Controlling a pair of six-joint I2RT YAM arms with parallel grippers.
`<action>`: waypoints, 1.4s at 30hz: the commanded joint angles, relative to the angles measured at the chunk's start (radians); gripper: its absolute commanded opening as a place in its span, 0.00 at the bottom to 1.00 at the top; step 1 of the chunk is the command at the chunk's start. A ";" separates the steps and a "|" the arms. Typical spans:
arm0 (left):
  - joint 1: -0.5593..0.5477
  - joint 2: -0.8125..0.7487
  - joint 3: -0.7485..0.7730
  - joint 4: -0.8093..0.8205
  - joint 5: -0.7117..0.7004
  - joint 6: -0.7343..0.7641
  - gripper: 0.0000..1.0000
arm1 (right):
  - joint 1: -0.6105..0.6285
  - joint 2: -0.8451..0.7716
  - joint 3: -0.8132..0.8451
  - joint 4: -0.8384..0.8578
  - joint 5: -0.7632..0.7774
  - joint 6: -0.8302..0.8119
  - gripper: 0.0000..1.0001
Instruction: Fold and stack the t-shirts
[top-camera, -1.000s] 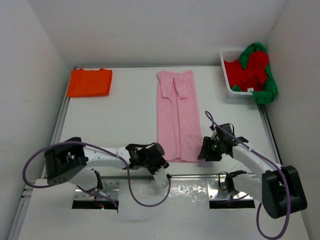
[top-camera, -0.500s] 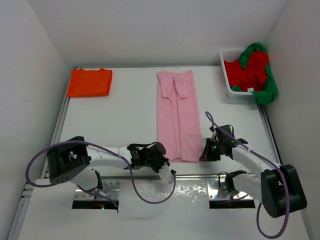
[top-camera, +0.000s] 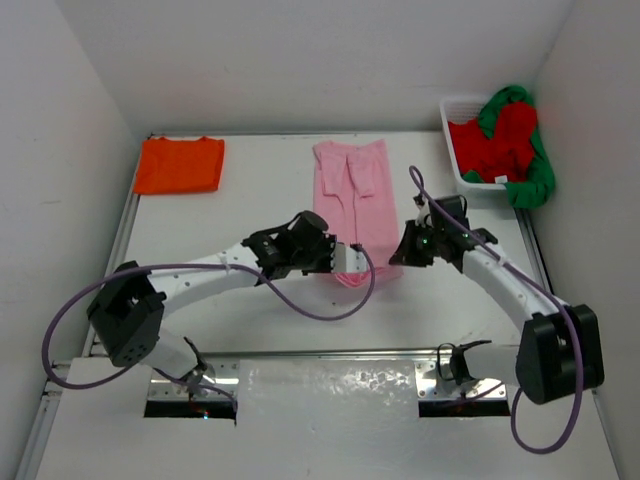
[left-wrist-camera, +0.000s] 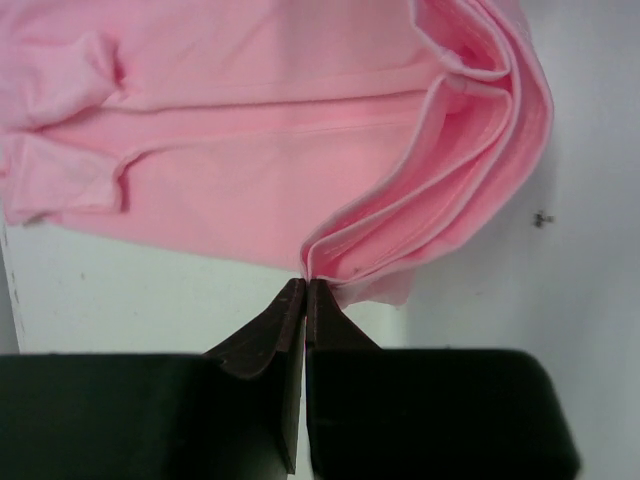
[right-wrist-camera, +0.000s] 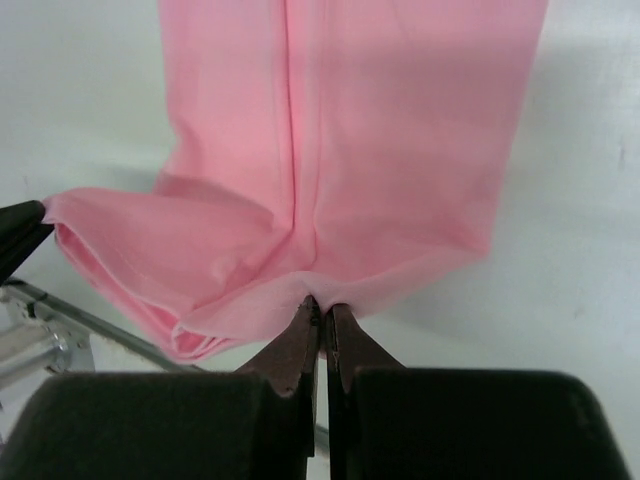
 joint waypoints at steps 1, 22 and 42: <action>0.074 0.018 0.103 -0.056 0.050 -0.103 0.00 | -0.014 0.102 0.116 0.000 0.017 -0.041 0.00; 0.329 0.388 0.460 -0.002 0.028 -0.166 0.00 | -0.107 0.579 0.566 0.085 0.028 -0.036 0.00; 0.389 0.587 0.576 0.117 0.005 -0.226 0.16 | -0.140 0.838 0.746 0.166 0.022 -0.024 0.02</action>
